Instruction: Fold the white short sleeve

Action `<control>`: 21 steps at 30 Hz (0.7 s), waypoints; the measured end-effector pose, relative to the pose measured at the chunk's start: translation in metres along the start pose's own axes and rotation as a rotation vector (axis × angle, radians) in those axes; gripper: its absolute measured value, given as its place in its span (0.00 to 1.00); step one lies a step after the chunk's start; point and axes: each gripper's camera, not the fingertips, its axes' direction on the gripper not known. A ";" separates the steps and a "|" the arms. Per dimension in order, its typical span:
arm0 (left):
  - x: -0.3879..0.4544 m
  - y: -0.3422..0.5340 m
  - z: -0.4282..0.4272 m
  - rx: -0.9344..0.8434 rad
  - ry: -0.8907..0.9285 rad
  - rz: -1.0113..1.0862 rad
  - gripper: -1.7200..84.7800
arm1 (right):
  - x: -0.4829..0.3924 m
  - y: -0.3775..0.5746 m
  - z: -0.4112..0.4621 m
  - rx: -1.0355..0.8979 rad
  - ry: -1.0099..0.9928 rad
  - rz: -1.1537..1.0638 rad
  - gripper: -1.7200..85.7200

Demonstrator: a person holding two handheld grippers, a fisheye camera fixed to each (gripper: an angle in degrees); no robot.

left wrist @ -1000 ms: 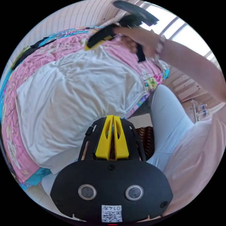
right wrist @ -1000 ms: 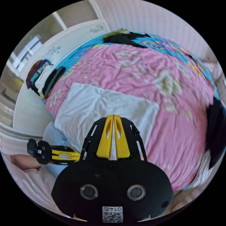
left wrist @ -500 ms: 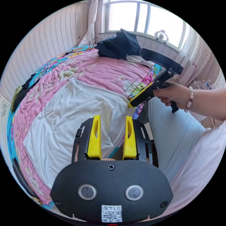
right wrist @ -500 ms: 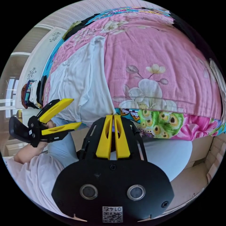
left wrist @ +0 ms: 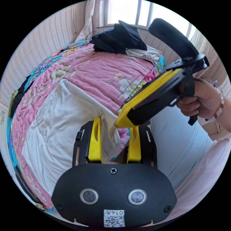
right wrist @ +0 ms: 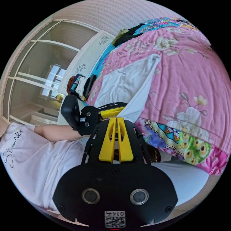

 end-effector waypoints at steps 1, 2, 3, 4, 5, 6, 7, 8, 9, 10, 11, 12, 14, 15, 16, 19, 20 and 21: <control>-0.004 0.000 -0.001 0.007 0.005 -0.026 0.16 | 0.000 -0.001 -0.002 -0.002 -0.024 -0.022 0.03; -0.006 0.000 -0.001 0.007 0.000 -0.040 0.12 | 0.000 -0.001 -0.008 0.007 -0.043 -0.039 0.03; -0.007 0.000 -0.002 0.003 -0.011 -0.051 0.10 | 0.001 -0.001 -0.011 0.014 -0.049 -0.045 0.04; -0.011 0.000 -0.004 0.004 -0.041 -0.085 0.05 | 0.003 0.000 -0.020 0.039 -0.052 -0.062 0.04; -0.013 0.001 -0.006 0.004 -0.059 -0.108 0.03 | 0.009 0.000 -0.031 0.069 -0.050 -0.070 0.06; -0.014 0.001 -0.006 0.002 -0.060 -0.115 0.02 | 0.013 -0.001 -0.036 0.087 -0.043 -0.063 0.07; -0.015 0.002 -0.008 0.005 -0.050 -0.114 0.02 | 0.025 -0.003 -0.047 0.132 -0.023 -0.034 0.10; -0.016 0.002 -0.010 0.010 -0.053 -0.111 0.01 | 0.041 -0.007 -0.057 0.180 0.007 0.006 0.13; -0.015 0.002 -0.011 0.011 -0.055 -0.110 0.01 | 0.050 -0.010 -0.060 0.198 0.019 0.040 0.15; -0.015 0.003 -0.014 0.013 -0.055 -0.103 0.01 | 0.070 -0.018 -0.064 0.230 0.011 0.117 0.17; -0.014 0.003 -0.017 0.016 -0.063 -0.098 0.01 | 0.087 -0.028 -0.065 0.267 -0.017 0.169 0.18; -0.014 0.003 -0.019 0.019 -0.066 -0.094 0.01 | 0.094 -0.033 -0.064 0.281 -0.025 0.184 0.18; -0.015 0.004 -0.027 0.020 -0.072 -0.086 0.01 | 0.111 -0.061 -0.047 0.286 -0.003 0.238 0.19; -0.015 0.004 -0.030 0.020 -0.072 -0.088 0.01 | 0.115 -0.069 -0.041 0.276 -0.001 0.246 0.19; -0.016 0.006 -0.035 0.023 -0.068 -0.089 0.01 | 0.120 -0.085 -0.031 0.263 -0.013 0.262 0.19; -0.015 0.011 -0.047 0.026 -0.082 -0.051 0.01 | 0.131 -0.109 -0.018 0.301 -0.010 0.323 0.15; -0.015 0.013 -0.050 0.025 -0.090 -0.039 0.01 | 0.139 -0.113 -0.014 0.314 -0.030 0.370 0.12; -0.016 0.014 -0.052 0.025 -0.088 -0.038 0.01 | 0.143 -0.114 -0.012 0.317 -0.047 0.391 0.10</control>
